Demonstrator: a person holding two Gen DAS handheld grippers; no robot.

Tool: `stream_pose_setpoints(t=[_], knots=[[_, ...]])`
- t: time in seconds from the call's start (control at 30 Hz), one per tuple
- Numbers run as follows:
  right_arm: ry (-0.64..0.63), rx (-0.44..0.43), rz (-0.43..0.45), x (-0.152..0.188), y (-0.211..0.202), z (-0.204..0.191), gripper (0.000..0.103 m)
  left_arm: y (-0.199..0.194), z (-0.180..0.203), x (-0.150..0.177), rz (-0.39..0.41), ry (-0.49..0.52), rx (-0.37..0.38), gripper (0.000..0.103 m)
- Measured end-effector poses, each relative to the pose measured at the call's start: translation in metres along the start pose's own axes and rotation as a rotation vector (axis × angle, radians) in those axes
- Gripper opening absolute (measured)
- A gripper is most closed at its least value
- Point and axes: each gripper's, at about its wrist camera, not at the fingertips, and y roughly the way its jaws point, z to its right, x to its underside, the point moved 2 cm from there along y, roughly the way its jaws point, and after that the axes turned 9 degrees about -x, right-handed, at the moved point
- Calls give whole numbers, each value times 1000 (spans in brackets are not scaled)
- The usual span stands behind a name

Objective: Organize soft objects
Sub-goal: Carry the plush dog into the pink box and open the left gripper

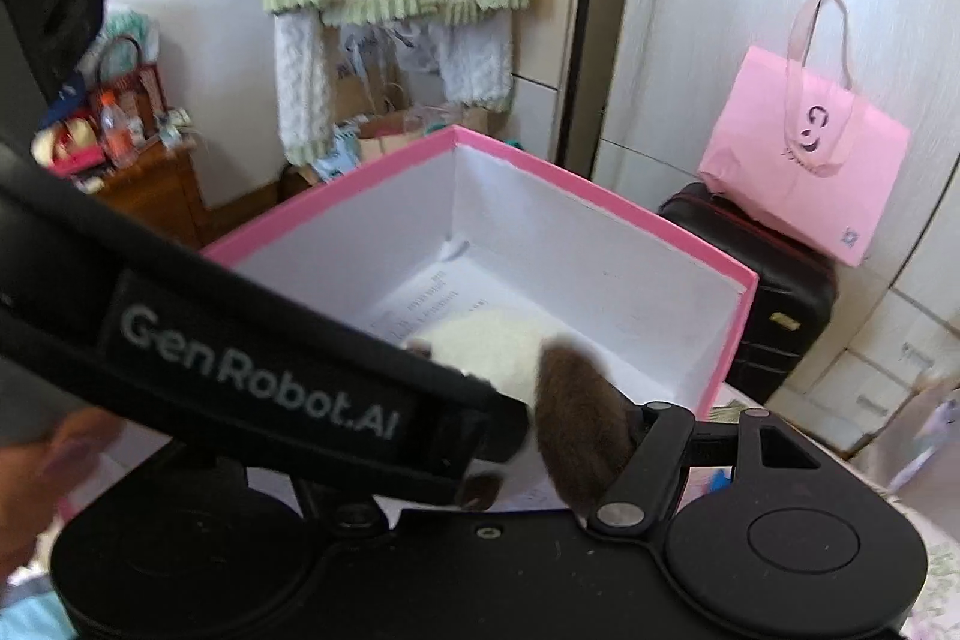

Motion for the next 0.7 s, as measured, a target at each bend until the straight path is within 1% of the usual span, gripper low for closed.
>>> stream_pose_setpoints(t=[0.07, 0.1, 0.17, 0.37, 0.5, 0.7], knots=[[-3, 5, 9, 2, -4, 1, 80, -7, 3, 3, 41, 24, -47, 65], [-4, -6, 15, 3, -8, 1, 80, -12, 5, 5, 64, 45, -72, 65], [-8, -20, 28, 5, -19, -1, 80, -23, 9, 8, 92, 76, -99, 67], [-28, 3, 63, 13, -54, -9, 80, -57, 14, 21, 129, 144, -101, 67], [-10, -9, 83, 20, -80, -14, 80, -82, 23, 32, 160, 200, -81, 67], [-16, 8, 118, 32, -121, -24, 80, -121, 37, 51, 200, 286, -38, 68]])
